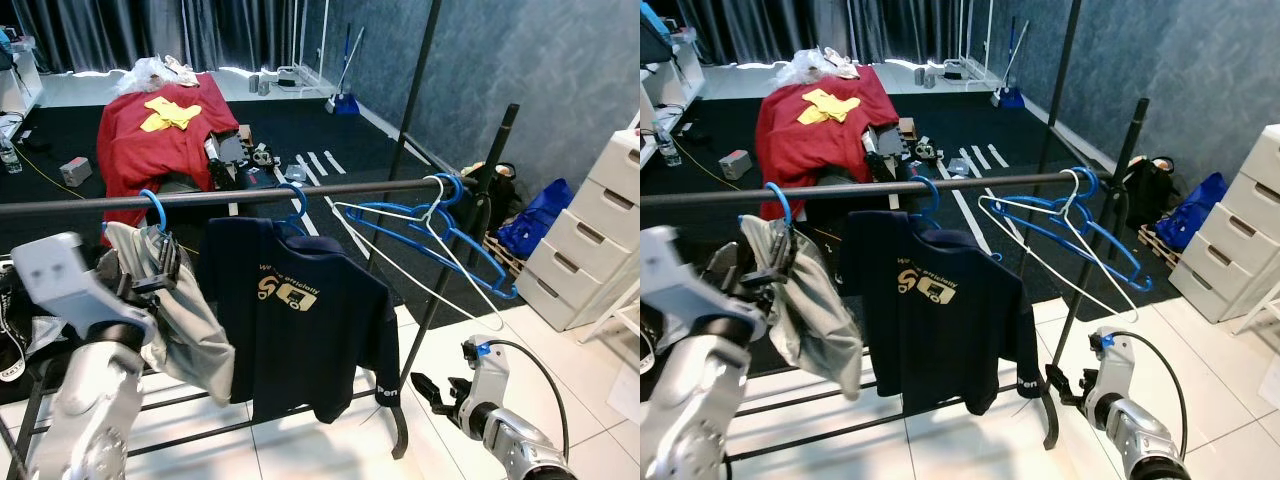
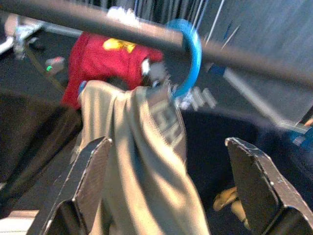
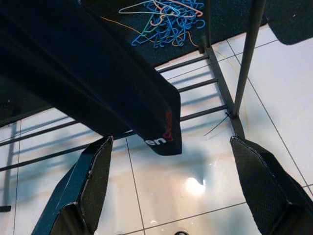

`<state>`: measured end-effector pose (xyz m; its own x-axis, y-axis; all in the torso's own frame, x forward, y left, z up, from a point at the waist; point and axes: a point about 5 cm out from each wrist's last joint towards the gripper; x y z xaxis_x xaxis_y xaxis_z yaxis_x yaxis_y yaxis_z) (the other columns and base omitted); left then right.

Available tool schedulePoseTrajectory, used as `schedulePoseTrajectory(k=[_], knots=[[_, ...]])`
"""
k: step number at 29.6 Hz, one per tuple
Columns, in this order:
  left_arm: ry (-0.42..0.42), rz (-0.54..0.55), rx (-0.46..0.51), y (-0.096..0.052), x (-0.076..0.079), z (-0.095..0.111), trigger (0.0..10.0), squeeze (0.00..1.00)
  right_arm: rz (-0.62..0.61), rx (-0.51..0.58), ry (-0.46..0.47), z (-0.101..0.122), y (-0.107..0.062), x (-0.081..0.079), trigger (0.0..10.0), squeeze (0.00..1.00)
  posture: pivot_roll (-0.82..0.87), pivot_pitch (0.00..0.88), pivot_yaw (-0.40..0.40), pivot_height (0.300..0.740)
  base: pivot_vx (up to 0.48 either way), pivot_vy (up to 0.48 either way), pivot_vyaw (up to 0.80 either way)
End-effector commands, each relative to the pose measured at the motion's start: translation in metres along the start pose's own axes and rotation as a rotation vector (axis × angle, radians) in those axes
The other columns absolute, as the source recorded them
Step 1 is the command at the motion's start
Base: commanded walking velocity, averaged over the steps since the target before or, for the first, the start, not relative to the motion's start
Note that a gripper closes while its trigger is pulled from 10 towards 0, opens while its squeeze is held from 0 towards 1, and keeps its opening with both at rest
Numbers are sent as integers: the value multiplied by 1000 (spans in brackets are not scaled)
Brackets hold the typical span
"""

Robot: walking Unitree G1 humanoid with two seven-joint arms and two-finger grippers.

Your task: Hang hanger

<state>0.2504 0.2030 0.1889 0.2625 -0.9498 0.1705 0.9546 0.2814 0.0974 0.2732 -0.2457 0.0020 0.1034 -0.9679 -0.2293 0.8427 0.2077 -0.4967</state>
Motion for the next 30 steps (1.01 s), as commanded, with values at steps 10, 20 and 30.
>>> schedulePoseTrajectory(k=[10,20,30], knots=[[447,150,-68,20,-11,-10,10000,0,17,9,9,-1,-1,-1,10000,0,14,0,-64,740,0,0,0],[266,77,-219,29,0,-27,10000,0,18,16,21,-1,-1,0,10000,0,-1,0,-62,740,0,0,0],[138,174,-135,34,-5,-2,10000,0,21,17,23,-1,-2,1,10000,0,-3,0,-62,740,0,0,0]])
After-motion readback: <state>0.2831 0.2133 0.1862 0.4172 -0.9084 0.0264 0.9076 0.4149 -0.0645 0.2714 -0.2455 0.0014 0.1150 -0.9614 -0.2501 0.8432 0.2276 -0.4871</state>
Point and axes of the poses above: a point about 5 cm out from each wrist's last joint towards the gripper, its own y axis pointing out of the wrist towards the gripper, its own z axis along the axis of the wrist's last joint, x = y × z, and after that the axes turned 3 degrees about -y, right-handed
